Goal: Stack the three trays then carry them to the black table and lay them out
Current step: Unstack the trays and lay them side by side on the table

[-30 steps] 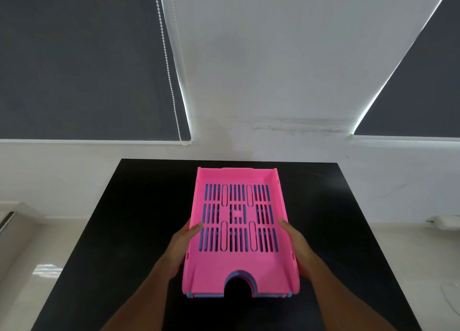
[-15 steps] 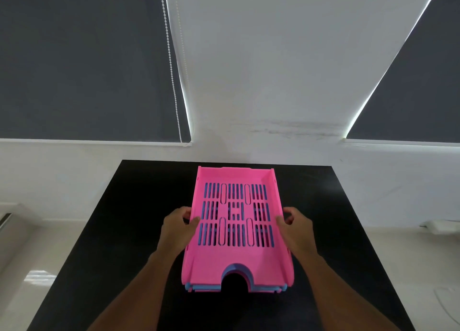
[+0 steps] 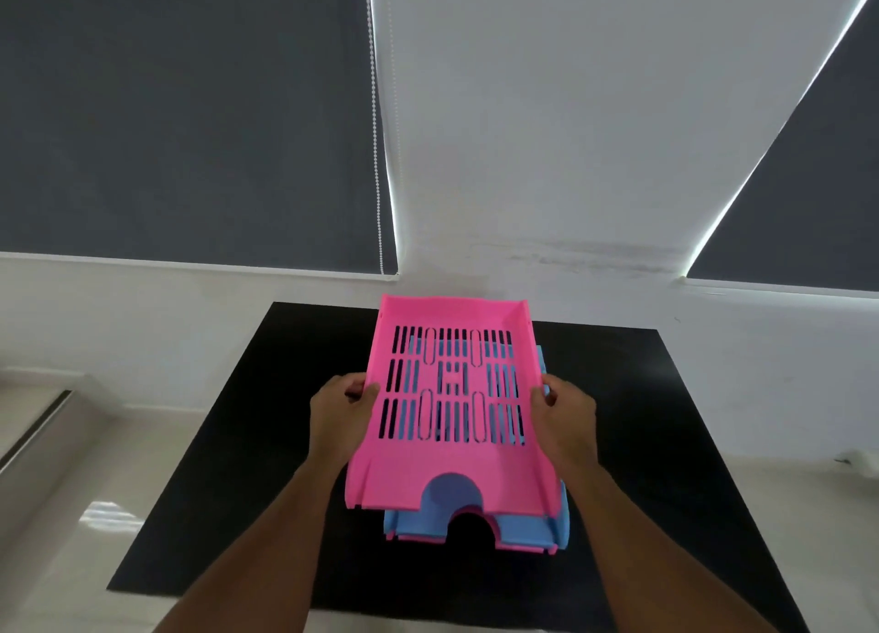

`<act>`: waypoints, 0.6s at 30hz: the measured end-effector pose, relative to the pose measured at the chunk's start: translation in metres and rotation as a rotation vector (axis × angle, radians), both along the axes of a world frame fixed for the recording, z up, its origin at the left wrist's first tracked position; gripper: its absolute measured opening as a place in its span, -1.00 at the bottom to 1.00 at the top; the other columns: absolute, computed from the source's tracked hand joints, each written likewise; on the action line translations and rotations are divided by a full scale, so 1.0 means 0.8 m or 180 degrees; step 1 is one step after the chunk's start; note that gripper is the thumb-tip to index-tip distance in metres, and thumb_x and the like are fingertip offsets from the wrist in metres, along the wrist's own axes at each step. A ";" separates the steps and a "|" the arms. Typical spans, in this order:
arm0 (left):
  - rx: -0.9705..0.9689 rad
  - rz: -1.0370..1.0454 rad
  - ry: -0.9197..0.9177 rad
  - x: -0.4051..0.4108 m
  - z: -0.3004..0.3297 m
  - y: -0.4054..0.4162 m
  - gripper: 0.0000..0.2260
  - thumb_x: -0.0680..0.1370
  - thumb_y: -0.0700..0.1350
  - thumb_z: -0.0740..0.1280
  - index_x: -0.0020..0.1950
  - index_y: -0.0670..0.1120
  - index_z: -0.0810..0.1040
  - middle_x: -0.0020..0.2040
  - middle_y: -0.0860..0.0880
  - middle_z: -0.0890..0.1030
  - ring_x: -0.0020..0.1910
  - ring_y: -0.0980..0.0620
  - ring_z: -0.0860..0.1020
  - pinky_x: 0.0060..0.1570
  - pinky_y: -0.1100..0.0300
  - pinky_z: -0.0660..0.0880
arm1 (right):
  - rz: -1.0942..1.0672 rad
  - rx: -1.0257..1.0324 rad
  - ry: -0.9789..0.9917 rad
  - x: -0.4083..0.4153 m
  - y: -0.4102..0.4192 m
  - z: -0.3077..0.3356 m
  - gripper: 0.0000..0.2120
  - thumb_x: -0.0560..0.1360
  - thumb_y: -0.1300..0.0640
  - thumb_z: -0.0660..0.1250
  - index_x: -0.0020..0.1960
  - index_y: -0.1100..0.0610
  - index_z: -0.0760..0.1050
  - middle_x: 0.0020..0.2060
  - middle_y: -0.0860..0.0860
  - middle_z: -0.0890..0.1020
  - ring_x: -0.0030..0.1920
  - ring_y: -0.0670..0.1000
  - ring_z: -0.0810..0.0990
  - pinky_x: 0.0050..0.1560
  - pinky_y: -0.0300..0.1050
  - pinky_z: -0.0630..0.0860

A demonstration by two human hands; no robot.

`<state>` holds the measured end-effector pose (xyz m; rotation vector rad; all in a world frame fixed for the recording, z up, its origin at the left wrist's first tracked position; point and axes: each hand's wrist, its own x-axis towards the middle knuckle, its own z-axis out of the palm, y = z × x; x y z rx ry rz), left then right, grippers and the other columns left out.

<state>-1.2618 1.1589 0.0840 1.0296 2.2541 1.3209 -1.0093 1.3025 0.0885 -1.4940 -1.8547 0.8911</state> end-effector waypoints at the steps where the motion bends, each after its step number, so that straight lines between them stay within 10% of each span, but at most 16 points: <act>1: 0.0006 0.0061 0.0050 -0.009 0.005 -0.006 -0.85 0.59 -0.16 0.34 0.13 -0.14 0.63 -0.05 -0.08 0.67 -0.16 0.06 0.68 -0.20 0.30 0.56 | 0.0027 0.0027 0.0042 -0.012 -0.003 0.002 -0.76 0.61 0.17 0.25 -0.20 0.14 0.57 -0.31 0.05 0.64 -0.35 -0.01 0.68 -0.35 -0.17 0.65; 4: 0.0000 0.0256 0.0189 -0.040 0.015 -0.031 -0.83 0.60 -0.15 0.33 0.14 -0.15 0.64 -0.06 -0.10 0.68 -0.16 0.03 0.68 -0.19 0.28 0.55 | 0.0183 0.0095 0.0123 -0.052 -0.017 0.008 -0.72 0.61 0.21 0.22 -0.27 0.22 0.50 -0.36 0.14 0.62 -0.38 0.10 0.65 -0.33 0.00 0.66; 7: -0.0098 0.0431 0.0334 -0.071 0.020 -0.063 -0.83 0.61 -0.12 0.32 0.11 -0.14 0.65 -0.10 -0.10 0.69 -0.23 0.07 0.66 -0.28 0.35 0.48 | 0.0364 0.0225 0.0107 -0.097 -0.037 0.011 -0.69 0.58 0.25 0.23 -0.33 0.09 0.45 -0.41 0.03 0.57 -0.44 -0.09 0.52 -0.40 -0.30 0.50; 12: -0.0340 0.0643 0.0499 -0.122 0.017 -0.116 -0.78 0.63 -0.09 0.28 -0.03 -0.12 0.69 -0.34 -0.03 0.65 -0.42 0.09 0.59 -0.41 0.33 0.39 | 0.0645 0.0174 -0.0023 -0.163 -0.076 0.007 -0.79 0.56 0.26 0.27 0.13 0.23 0.62 -0.11 0.09 0.69 -0.18 -0.04 0.63 -0.06 -0.15 0.66; 18: -0.0663 0.0905 0.0736 -0.176 -0.008 -0.159 -0.76 0.63 -0.09 0.27 0.03 -0.18 0.69 -0.29 -0.04 0.56 -0.40 0.01 0.51 -0.40 0.33 0.31 | 0.0880 -0.0079 -0.0175 -0.217 -0.120 -0.018 -0.90 0.57 0.26 0.29 -0.05 0.12 0.56 -0.26 -0.05 0.57 -0.33 -0.10 0.59 -0.35 -0.34 0.48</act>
